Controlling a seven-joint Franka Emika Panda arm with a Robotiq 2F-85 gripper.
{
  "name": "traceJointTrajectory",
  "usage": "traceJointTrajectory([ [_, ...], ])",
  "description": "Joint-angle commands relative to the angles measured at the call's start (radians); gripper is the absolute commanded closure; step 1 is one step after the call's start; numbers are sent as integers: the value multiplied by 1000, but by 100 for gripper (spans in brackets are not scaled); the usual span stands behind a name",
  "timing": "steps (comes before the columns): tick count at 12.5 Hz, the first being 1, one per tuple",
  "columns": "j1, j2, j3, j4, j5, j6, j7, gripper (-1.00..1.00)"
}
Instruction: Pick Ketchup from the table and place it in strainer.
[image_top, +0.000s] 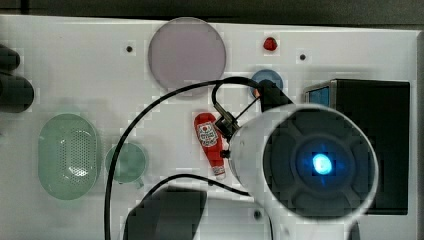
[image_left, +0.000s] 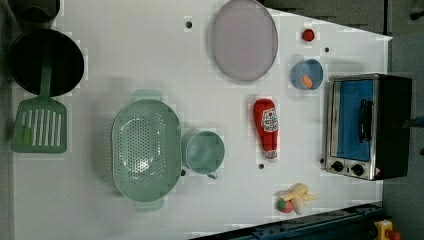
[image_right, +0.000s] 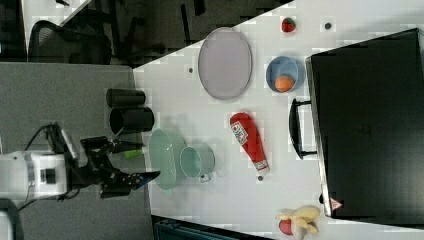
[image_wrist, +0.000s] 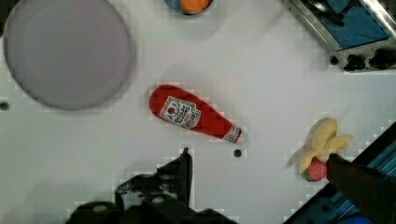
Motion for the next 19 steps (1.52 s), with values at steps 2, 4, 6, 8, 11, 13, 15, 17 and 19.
traceJointTrajectory([
  [2, 16, 142, 29, -77, 8, 10, -144, -100],
  [4, 23, 189, 35, -111, 8, 57, -258, -100],
  [6, 28, 233, 43, -150, 8, 146, -426, -100],
  [8, 35, 275, 44, -190, 7, 256, -581, -100],
  [11, 42, 335, 45, -254, 7, 405, -741, -100],
  [13, 44, 368, 45, -310, 7, 508, -775, -100],
  [15, 48, 403, 48, -356, 7, 629, -775, -100],
  [17, 49, 439, 55, -392, 7, 717, -775, -100],
  [19, 52, 483, 57, -410, 5, 778, -775, -100],
])
